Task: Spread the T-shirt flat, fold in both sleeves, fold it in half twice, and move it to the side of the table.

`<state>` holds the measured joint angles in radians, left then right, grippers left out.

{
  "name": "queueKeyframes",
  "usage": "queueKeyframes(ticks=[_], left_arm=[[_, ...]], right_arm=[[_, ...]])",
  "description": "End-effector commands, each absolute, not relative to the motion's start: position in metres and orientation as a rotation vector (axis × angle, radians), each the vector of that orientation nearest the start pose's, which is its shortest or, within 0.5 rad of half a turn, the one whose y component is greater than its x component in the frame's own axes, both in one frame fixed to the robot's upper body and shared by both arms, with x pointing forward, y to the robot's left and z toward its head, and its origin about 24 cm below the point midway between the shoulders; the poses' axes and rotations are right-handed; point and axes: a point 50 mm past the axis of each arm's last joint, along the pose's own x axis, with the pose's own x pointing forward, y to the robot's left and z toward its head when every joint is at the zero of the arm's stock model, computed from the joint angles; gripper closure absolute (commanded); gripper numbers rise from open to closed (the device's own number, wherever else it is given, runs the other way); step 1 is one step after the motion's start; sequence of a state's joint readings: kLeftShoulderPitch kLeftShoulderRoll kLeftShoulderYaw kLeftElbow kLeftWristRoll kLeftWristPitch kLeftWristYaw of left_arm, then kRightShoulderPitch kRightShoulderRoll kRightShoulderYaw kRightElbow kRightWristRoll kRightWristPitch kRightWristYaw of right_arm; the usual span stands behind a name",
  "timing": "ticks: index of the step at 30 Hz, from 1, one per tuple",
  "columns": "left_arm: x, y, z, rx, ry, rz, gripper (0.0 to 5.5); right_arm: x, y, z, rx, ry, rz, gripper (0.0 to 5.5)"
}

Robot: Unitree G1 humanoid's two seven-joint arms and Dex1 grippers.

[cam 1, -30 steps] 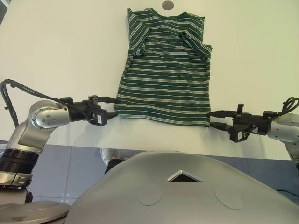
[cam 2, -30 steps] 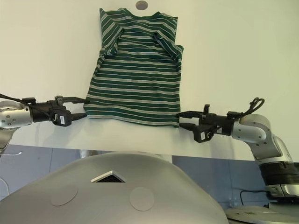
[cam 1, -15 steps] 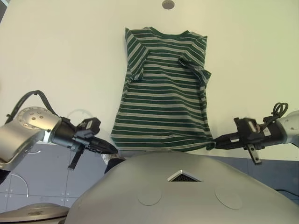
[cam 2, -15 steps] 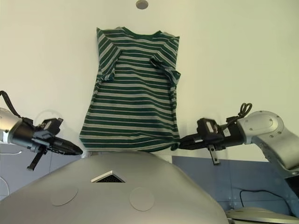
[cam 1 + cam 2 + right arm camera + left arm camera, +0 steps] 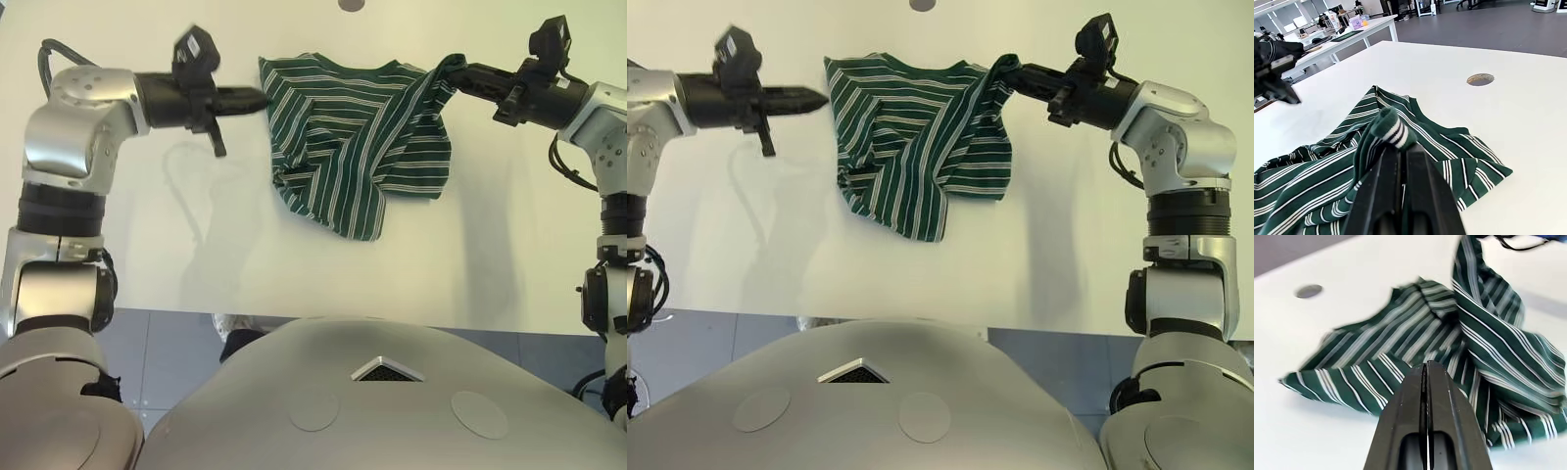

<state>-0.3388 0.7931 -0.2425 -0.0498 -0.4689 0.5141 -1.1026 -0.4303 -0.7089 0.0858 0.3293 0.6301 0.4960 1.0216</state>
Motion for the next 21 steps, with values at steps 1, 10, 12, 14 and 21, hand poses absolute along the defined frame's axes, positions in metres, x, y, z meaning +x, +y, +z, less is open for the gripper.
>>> queueKeyframes(ticks=[1,10,12,14,21], left_arm=[[0.234,0.171,0.097,0.206,0.486,-1.329,4.78],[0.189,0.126,0.061,0.497,0.479,-1.458,4.25],[0.189,0.124,0.055,0.556,0.473,-1.471,4.25],[0.189,0.121,0.051,0.627,0.453,-1.486,4.25],[0.18,0.119,0.043,0.728,0.412,-1.555,4.25]], right_arm=[[0.297,-0.231,0.091,0.11,0.41,0.945,5.5],[0.289,-0.22,0.083,0.051,0.465,0.944,5.5],[0.285,-0.211,0.087,0.053,0.456,0.97,5.5],[0.279,-0.203,0.092,0.058,0.448,0.992,5.5],[0.267,-0.191,0.097,0.07,0.455,0.993,5.5]])
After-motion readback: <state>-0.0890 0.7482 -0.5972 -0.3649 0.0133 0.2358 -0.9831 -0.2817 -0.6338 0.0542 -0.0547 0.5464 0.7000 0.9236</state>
